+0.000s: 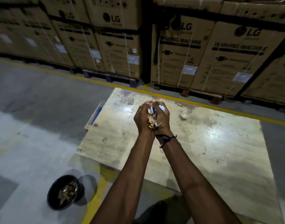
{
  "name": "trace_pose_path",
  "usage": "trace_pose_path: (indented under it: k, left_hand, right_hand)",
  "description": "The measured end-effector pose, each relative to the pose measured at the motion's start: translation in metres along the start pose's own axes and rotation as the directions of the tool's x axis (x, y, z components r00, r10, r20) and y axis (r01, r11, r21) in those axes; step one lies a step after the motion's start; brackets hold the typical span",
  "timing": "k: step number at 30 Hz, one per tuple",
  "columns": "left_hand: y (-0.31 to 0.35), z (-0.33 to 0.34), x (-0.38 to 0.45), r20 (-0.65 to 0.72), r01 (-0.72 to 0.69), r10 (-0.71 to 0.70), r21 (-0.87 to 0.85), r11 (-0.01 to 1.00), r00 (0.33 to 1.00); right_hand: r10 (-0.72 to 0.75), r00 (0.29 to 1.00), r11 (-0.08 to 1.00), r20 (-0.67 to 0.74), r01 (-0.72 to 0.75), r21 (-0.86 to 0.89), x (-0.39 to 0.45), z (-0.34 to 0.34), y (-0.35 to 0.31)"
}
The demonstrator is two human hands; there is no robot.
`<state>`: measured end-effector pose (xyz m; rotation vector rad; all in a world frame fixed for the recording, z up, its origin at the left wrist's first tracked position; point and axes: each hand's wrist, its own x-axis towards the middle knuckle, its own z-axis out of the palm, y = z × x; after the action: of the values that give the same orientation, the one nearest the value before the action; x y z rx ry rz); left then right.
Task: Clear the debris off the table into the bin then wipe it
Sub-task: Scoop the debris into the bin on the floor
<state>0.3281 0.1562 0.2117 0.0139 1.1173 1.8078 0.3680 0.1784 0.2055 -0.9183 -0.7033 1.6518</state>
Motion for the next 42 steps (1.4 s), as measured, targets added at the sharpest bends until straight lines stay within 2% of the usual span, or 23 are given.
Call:
trace_pose_path:
  k: [5,8,9,12,14,15,16,17,19,23,28,34,38,42]
  left_hand:
    - [0.033,-0.063,0.0,-0.094,-0.081,0.074,-0.079,0.994,0.993]
    - [0.06,-0.107,-0.01,-0.05,-0.092,0.093,0.018,0.996,0.994]
    - [0.069,-0.118,-0.014,-0.034,-0.049,0.05,0.011,0.999,0.998]
    - [0.098,-0.18,-0.009,-0.086,-0.018,0.011,-0.087,0.996,0.996]
    - [0.121,-0.218,-0.018,-0.111,-0.144,0.12,-0.238,0.96,0.987]
    - [0.136,-0.239,-0.031,-0.148,-0.223,0.188,-0.271,0.936,0.971]
    - [0.148,-0.253,-0.045,-0.204,-0.248,0.2,-0.247,0.937,0.958]
    - [0.158,-0.274,-0.055,-0.308,-0.315,0.252,-0.174,0.933,0.918]
    - [0.183,-0.311,-0.07,-0.4,-0.308,0.214,-0.188,0.933,0.891]
    - [0.224,-0.395,-0.097,-0.531,-0.375,0.225,-0.192,0.907,0.817]
    - [0.248,-0.483,-0.11,-0.609,-0.439,0.18,-0.307,0.845,0.773]
    - [0.266,-0.544,-0.107,-0.667,-0.491,0.191,-0.295,0.82,0.72]
    - [0.284,-0.578,-0.078,-0.753,-0.491,0.147,-0.255,0.833,0.641]
    - [0.296,-0.612,-0.036,-0.812,-0.43,0.085,-0.213,0.877,0.578]
  right_hand:
    - [0.035,0.995,0.998,0.098,-0.029,-0.055,-0.039,0.043,0.04]
    - [0.067,0.985,0.994,0.159,-0.051,-0.101,-0.068,0.071,0.071]
    - [0.081,0.982,0.992,0.172,-0.062,-0.111,-0.078,0.08,0.08]
    - [0.127,0.964,0.985,0.233,-0.094,-0.148,-0.117,0.116,0.115]
    - [0.156,0.952,0.98,0.265,-0.114,-0.165,-0.143,0.138,0.141]
    - [0.174,0.942,0.975,0.286,-0.125,-0.182,-0.158,0.152,0.156]
    - [0.188,0.935,0.971,0.301,-0.131,-0.198,-0.173,0.163,0.171]
    - [0.207,0.924,0.968,0.321,-0.145,-0.205,-0.19,0.176,0.187]
    - [0.252,0.906,0.959,0.341,-0.186,-0.213,-0.219,0.197,0.213]
    - [0.345,0.848,0.93,0.402,-0.249,-0.272,-0.285,0.24,0.275]
    - [0.451,0.75,0.876,0.483,-0.27,-0.399,-0.343,0.274,0.331]
    - [0.596,0.674,0.786,0.436,-0.382,-0.486,-0.366,0.304,0.387]
    - [0.673,0.634,0.725,0.381,-0.464,-0.509,-0.355,0.326,0.433]
    - [0.738,0.604,0.662,0.299,-0.567,-0.49,-0.336,0.348,0.482]
